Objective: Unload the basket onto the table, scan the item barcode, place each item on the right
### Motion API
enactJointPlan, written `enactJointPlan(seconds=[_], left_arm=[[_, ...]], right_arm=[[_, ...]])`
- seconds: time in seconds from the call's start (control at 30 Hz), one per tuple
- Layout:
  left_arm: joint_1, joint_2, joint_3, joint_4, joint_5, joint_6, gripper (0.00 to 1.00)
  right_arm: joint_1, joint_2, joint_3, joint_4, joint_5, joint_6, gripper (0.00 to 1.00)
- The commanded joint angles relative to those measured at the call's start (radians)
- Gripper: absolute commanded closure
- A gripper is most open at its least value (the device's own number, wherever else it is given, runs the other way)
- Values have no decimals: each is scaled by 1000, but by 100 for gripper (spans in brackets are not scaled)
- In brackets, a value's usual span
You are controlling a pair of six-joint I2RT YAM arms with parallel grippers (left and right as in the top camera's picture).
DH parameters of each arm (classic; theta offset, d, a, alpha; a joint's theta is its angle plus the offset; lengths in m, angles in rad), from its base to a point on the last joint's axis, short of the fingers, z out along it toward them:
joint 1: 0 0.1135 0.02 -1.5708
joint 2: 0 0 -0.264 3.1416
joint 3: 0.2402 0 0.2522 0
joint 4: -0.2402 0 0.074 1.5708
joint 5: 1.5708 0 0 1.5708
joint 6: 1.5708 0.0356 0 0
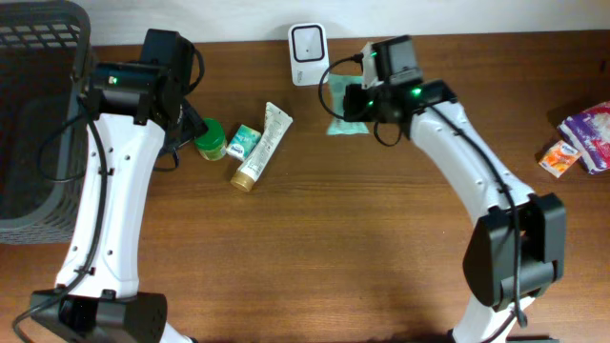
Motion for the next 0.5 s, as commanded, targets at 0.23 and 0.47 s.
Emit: enactJointPlan(seconds=[0.23, 0.47], left_arm=[[3, -3, -1, -2, -11, 12, 1], [3, -3, -1, -2, -11, 12, 1]], right_arm=[[143, 147, 12, -41, 786, -273, 96], [146, 251, 9, -139, 745, -235, 93]])
